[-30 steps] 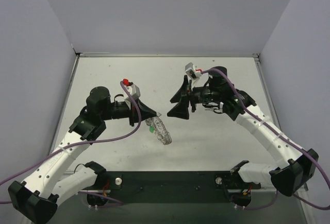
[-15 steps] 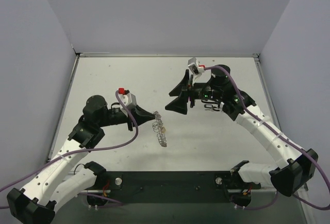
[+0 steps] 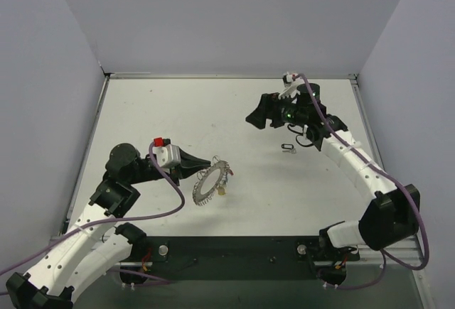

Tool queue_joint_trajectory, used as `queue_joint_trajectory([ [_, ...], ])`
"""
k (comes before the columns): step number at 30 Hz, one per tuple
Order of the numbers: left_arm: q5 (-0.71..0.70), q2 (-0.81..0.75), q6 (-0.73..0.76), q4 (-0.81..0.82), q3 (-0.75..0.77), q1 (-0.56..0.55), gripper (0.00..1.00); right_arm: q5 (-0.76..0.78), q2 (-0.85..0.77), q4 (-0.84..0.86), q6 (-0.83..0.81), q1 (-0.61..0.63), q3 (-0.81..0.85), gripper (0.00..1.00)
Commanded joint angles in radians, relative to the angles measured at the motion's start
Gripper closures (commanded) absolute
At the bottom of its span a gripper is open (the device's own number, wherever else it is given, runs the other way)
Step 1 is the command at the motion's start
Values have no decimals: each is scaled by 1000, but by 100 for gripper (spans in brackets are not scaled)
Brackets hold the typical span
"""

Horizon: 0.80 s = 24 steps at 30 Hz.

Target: Put the keys on the keyring

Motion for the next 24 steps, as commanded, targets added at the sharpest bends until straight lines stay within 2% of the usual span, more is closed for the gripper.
queue_joint_trajectory([
  [1,15,-6,19,85,13,-7,100,199,91,-34,118,-74,4,25],
  [3,11,-8,22,86,10,-8,100,260,125,-94,122,-98,10,25],
  [7,14,-3,14,101,-1,-10,100,499,246,-226,116,-110,79,28],
  [14,8,-9,24,89,-9,-13,100,656,352,-396,90,-141,122,42],
  [17,11,-6,22,97,-18,-13,100,632,351,-419,81,-143,110,47],
  [19,15,-2,16,105,-18,-13,100,575,340,-412,75,-134,102,48],
  [24,28,8,14,106,-17,-13,100,554,339,-410,56,-126,91,48],
])
